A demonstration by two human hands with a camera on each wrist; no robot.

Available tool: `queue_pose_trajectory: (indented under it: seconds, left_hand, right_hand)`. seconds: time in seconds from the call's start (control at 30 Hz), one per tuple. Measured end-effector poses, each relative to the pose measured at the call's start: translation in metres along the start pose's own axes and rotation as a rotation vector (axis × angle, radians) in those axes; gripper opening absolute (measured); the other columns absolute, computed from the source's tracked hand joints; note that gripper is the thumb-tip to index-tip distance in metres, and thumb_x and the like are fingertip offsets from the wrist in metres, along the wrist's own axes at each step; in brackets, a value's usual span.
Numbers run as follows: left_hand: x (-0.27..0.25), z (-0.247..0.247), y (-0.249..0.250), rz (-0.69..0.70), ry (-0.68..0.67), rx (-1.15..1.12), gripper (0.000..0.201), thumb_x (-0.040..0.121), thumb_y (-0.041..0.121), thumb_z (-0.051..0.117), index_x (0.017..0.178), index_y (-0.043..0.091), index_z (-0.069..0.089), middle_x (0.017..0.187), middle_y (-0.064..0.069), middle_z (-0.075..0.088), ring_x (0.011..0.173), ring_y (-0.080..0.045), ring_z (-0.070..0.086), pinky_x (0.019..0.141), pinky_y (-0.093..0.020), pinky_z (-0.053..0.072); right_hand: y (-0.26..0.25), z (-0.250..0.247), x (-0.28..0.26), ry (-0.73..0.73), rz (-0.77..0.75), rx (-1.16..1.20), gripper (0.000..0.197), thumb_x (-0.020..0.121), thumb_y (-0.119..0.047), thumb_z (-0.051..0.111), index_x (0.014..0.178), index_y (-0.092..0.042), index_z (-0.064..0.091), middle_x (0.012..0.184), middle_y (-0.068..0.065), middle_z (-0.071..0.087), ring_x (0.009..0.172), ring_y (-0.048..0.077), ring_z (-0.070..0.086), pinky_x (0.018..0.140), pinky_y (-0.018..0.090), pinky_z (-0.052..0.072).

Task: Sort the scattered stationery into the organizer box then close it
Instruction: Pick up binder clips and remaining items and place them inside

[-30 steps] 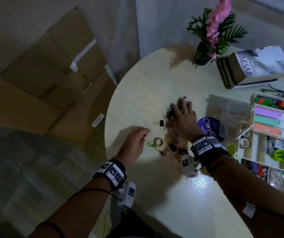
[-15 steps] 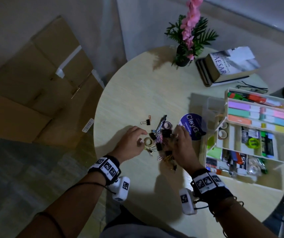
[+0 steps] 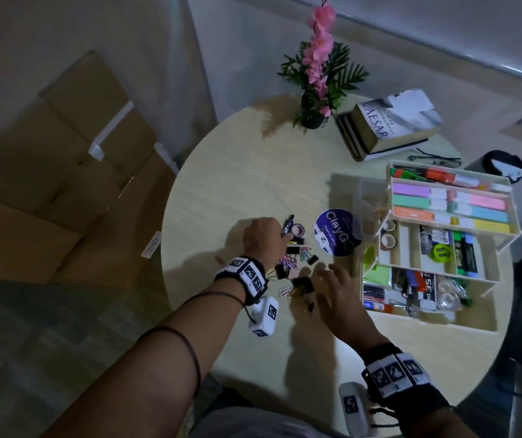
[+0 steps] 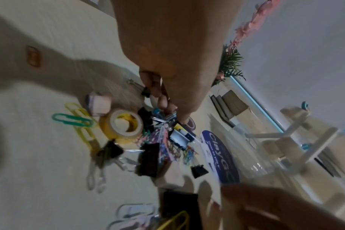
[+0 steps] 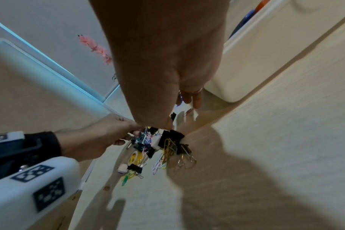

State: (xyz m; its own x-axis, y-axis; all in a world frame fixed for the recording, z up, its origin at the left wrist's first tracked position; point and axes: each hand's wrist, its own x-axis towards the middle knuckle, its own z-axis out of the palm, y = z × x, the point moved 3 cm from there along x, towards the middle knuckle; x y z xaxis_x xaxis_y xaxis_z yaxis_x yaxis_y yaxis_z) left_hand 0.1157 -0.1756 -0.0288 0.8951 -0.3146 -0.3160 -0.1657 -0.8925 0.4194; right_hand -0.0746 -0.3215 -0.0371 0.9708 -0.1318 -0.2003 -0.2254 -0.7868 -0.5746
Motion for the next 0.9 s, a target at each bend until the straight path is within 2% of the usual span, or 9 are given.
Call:
queue_pose_trajectory:
  seconds: [0.1, 0.2, 0.3, 0.43, 0.53, 0.6, 0.7, 0.8, 0.9]
  left_hand:
    - [0.008, 0.003, 0.000, -0.079, -0.048, -0.056, 0.041, 0.089, 0.040, 0.077, 0.072, 0.002, 0.071, 0.072, -0.014, 0.074, 0.069, -0.032, 0.074, 0.054, -0.031, 0.051]
    - [0.012, 0.005, 0.004, -0.039, -0.111, -0.003, 0.038, 0.086, 0.037, 0.076, 0.073, 0.002, 0.069, 0.075, -0.016, 0.074, 0.070, -0.034, 0.073, 0.054, -0.031, 0.048]
    - [0.013, 0.007, 0.008, 0.017, -0.164, 0.052, 0.040, 0.086, 0.034, 0.075, 0.063, 0.006, 0.057, 0.073, -0.017, 0.072, 0.069, -0.034, 0.072, 0.054, -0.029, 0.047]
    - [0.011, 0.004, 0.011, 0.038, -0.199, 0.033, 0.046, 0.088, 0.034, 0.072, 0.056, 0.009, 0.048, 0.054, -0.009, 0.056, 0.055, -0.027, 0.060, 0.053, -0.027, 0.039]
    - [0.009, -0.004, 0.016, 0.067, -0.138, -0.034, 0.037, 0.089, 0.032, 0.068, 0.065, 0.006, 0.058, 0.061, -0.006, 0.060, 0.060, -0.027, 0.060, 0.055, -0.034, 0.047]
    - [0.008, -0.009, 0.021, 0.131, -0.079, -0.127, 0.024, 0.091, 0.029, 0.071, 0.073, 0.014, 0.063, 0.074, -0.003, 0.065, 0.071, -0.025, 0.065, 0.064, -0.037, 0.054]
    - [0.003, -0.020, 0.034, 0.270, 0.043, -0.217, 0.022, 0.095, 0.026, 0.072, 0.077, 0.022, 0.059, 0.077, 0.007, 0.061, 0.069, -0.014, 0.062, 0.062, -0.040, 0.056]
    - [-0.002, -0.030, 0.050, 0.308, 0.078, -0.296, 0.018, 0.100, 0.022, 0.066, 0.086, 0.022, 0.055, 0.078, 0.008, 0.064, 0.069, -0.009, 0.063, 0.060, -0.041, 0.056]
    - [-0.004, -0.038, 0.067, 0.306, 0.055, -0.372, 0.017, 0.105, 0.026, 0.058, 0.094, 0.025, 0.046, 0.081, 0.005, 0.070, 0.071, -0.014, 0.070, 0.061, -0.046, 0.059]
  right_hand:
    - [0.002, -0.006, -0.008, -0.028, -0.033, 0.043, 0.044, 0.094, -0.008, 0.067, 0.137, -0.011, 0.059, 0.142, 0.011, 0.048, 0.126, 0.030, 0.054, 0.105, 0.039, 0.050]
    - [-0.002, -0.013, -0.012, -0.056, -0.051, 0.060, 0.039, 0.096, -0.010, 0.063, 0.134, -0.012, 0.062, 0.138, 0.004, 0.050, 0.123, 0.023, 0.057, 0.103, 0.026, 0.048]
    - [-0.011, -0.025, -0.013, -0.065, -0.053, 0.122, 0.030, 0.098, -0.011, 0.060, 0.128, -0.016, 0.064, 0.131, -0.003, 0.054, 0.114, 0.013, 0.059, 0.096, 0.014, 0.044]
    - [-0.030, -0.062, -0.008, -0.027, -0.103, 0.163, 0.023, 0.099, -0.010, 0.057, 0.117, -0.018, 0.068, 0.112, -0.005, 0.065, 0.095, 0.005, 0.060, 0.081, 0.010, 0.043]
    - [-0.033, -0.111, 0.002, 0.049, -0.121, 0.173, 0.024, 0.095, -0.005, 0.060, 0.111, -0.018, 0.073, 0.100, -0.006, 0.072, 0.083, 0.004, 0.063, 0.073, 0.016, 0.050]
    - [-0.023, -0.149, 0.011, 0.158, -0.087, 0.192, 0.025, 0.094, -0.003, 0.064, 0.110, -0.019, 0.074, 0.099, -0.007, 0.074, 0.082, 0.004, 0.065, 0.072, 0.021, 0.055]
    - [0.003, -0.205, 0.029, 0.356, -0.044, 0.186, 0.020, 0.097, -0.008, 0.067, 0.110, -0.021, 0.074, 0.098, -0.010, 0.072, 0.082, 0.001, 0.066, 0.070, 0.018, 0.056]
    - [0.042, -0.250, 0.054, 0.516, -0.018, 0.046, 0.025, 0.096, -0.003, 0.063, 0.116, -0.016, 0.071, 0.108, -0.002, 0.070, 0.090, 0.012, 0.065, 0.079, 0.031, 0.059]
    - [0.085, -0.277, 0.084, 0.485, 0.021, -0.149, 0.039, 0.094, 0.002, 0.059, 0.131, -0.008, 0.064, 0.130, 0.013, 0.064, 0.116, 0.032, 0.059, 0.100, 0.044, 0.051]
